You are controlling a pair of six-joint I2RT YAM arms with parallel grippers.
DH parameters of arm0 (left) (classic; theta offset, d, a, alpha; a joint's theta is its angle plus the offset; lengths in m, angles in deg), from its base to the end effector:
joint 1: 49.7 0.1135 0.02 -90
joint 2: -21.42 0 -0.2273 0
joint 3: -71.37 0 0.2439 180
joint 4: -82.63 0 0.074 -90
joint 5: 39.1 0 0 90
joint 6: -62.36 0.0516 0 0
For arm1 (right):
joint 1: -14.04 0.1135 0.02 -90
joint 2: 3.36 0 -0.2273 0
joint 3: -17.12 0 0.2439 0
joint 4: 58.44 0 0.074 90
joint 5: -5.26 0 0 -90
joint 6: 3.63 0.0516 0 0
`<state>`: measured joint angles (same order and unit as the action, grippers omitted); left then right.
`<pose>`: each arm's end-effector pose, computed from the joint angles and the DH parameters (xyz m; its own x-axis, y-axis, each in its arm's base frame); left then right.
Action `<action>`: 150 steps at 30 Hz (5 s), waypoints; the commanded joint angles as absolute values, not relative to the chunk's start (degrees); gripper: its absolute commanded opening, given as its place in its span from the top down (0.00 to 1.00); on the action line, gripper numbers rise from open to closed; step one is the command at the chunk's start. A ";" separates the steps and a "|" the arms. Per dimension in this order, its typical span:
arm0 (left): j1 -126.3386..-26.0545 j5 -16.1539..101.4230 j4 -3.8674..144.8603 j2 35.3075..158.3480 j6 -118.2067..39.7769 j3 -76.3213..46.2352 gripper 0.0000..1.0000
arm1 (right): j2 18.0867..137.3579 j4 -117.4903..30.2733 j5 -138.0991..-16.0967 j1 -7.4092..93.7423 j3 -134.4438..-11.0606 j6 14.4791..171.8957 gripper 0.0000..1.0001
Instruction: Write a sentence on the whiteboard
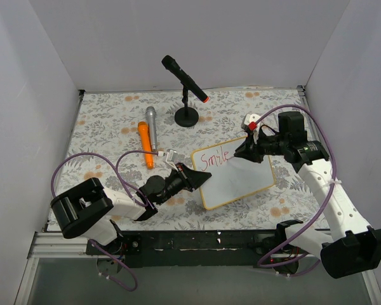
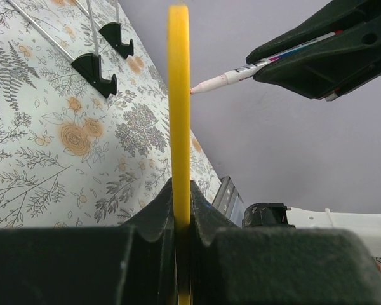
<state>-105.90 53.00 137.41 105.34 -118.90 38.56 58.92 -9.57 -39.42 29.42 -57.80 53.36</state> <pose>0.1542 -0.2269 0.1577 -0.8107 -0.5850 0.0243 0.0178 -0.0661 -0.9977 0.2229 0.0994 0.3029 -0.0750 -0.4179 -0.9054 -0.9306 0.3556 -0.0870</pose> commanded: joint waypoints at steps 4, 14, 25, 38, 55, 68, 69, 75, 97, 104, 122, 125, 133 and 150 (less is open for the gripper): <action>-106.12 52.48 166.66 102.19 -119.22 37.97 1.00 | 57.73 -9.05 -43.51 29.07 -59.52 52.71 0.99; -106.04 53.09 166.74 101.14 -119.13 39.90 1.00 | 56.76 -5.36 -38.51 27.66 -67.43 52.27 0.99; -106.12 53.44 165.60 98.33 -118.87 41.22 1.00 | 52.45 -5.36 -32.10 24.68 -63.65 51.30 0.99; -106.03 54.67 164.55 93.85 -118.60 42.89 1.00 | 51.66 -5.80 -26.47 23.09 -61.72 50.51 0.99; -105.51 56.25 163.75 92.44 -119.83 43.86 1.00 | 52.45 -9.66 -28.49 22.74 -58.47 50.77 0.99; -105.42 55.73 163.67 94.28 -120.80 41.48 1.00 | 55.61 -15.64 -31.83 23.88 -58.03 55.26 0.99; -105.42 55.64 163.75 94.37 -120.71 41.48 1.00 | 55.79 -15.81 -32.26 23.80 -57.94 55.43 0.99; -105.51 55.64 164.11 94.55 -120.89 41.31 1.00 | 56.32 -16.08 -33.41 24.15 -56.18 55.44 0.99; -105.24 55.55 163.75 94.64 -120.01 42.54 1.00 | 56.41 -19.33 -38.16 21.42 -60.84 58.07 0.99; -105.07 55.12 164.11 95.16 -120.27 42.45 1.00 | 58.07 -22.23 -37.72 21.33 -61.80 59.83 0.99; -104.89 55.03 164.90 95.69 -120.45 42.36 1.00 | 57.81 -18.38 -35.78 21.33 -59.52 58.17 0.99; -104.89 55.03 165.25 95.95 -120.54 42.45 1.00 | 56.94 -16.18 -35.52 21.25 -58.56 56.58 0.99; -104.72 55.03 165.51 96.04 -120.54 42.45 1.00 | 54.74 -12.48 -35.43 21.25 -55.48 54.38 0.99; -104.72 54.76 165.51 96.30 -120.71 42.36 1.00 | 58.16 -17.22 -35.43 21.25 -61.28 57.45 0.99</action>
